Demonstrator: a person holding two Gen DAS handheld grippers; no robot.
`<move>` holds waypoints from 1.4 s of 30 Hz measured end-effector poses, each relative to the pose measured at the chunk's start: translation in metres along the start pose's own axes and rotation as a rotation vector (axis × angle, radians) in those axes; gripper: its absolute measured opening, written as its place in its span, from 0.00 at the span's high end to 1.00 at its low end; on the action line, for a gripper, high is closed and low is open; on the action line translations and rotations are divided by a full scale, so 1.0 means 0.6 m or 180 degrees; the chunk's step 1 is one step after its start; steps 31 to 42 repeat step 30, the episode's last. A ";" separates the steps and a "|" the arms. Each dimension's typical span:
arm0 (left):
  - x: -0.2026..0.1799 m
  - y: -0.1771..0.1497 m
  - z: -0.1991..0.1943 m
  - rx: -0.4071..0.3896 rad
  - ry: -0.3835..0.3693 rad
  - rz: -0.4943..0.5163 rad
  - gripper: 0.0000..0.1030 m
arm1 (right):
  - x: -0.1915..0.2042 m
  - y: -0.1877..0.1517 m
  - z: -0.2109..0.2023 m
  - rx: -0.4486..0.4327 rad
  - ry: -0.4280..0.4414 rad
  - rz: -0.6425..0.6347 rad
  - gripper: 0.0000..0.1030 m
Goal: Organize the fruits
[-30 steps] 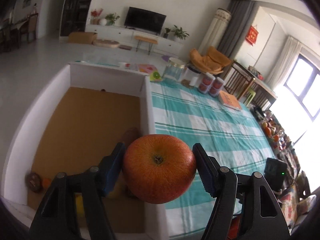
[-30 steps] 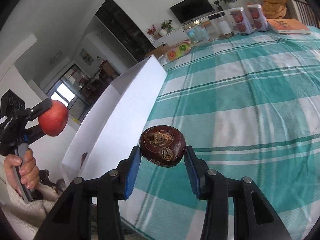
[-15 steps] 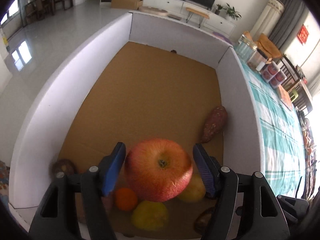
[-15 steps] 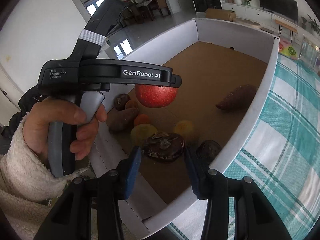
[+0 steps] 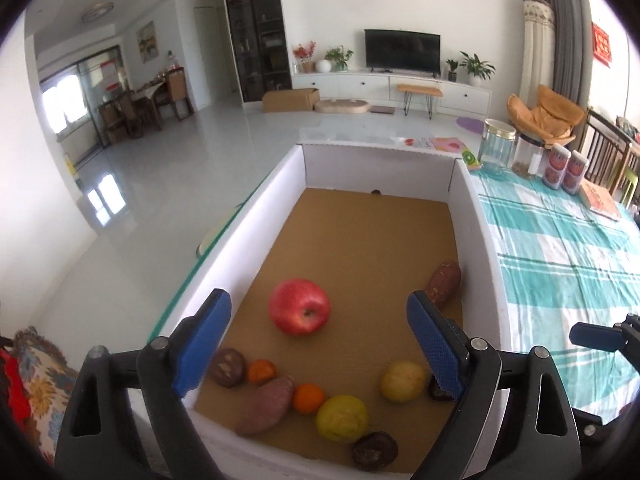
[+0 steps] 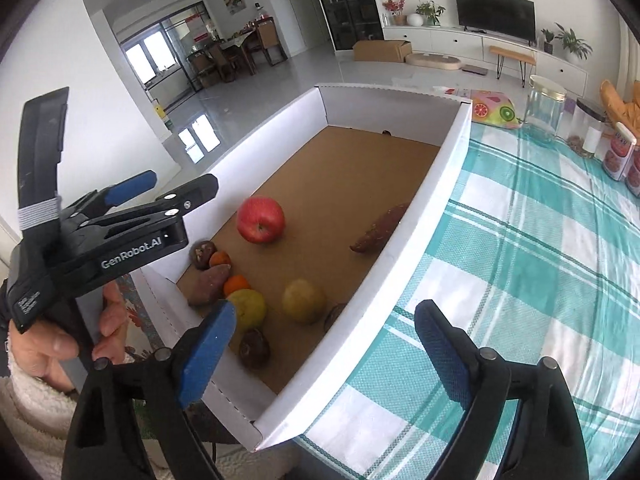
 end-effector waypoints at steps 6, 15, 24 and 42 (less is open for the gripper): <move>0.006 -0.013 -0.016 0.0173 0.0198 0.0065 0.11 | 0.016 -0.024 -0.004 0.0053 -0.0120 -0.0065 0.11; 0.026 -0.019 -0.028 0.0238 0.0457 0.0111 0.11 | 0.038 -0.020 -0.008 -0.0068 -0.0497 -0.0127 0.08; 0.024 -0.042 -0.016 0.0413 0.0272 0.0104 0.11 | 0.047 -0.004 0.001 -0.0080 -0.0671 -0.0092 0.07; 0.024 -0.052 -0.013 0.0421 0.0121 0.0028 0.11 | 0.060 -0.004 0.012 -0.0043 -0.0631 -0.0120 0.07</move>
Point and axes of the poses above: each gripper's, at about its wrist camera, not at the fingertips, and z roughly the way its jaws point, x to its left, y to its top, the point moved 8 cm from there along z, roughly the way its jaws point, and after that the axes turned 15 degrees about z, right-handed, at the moved point
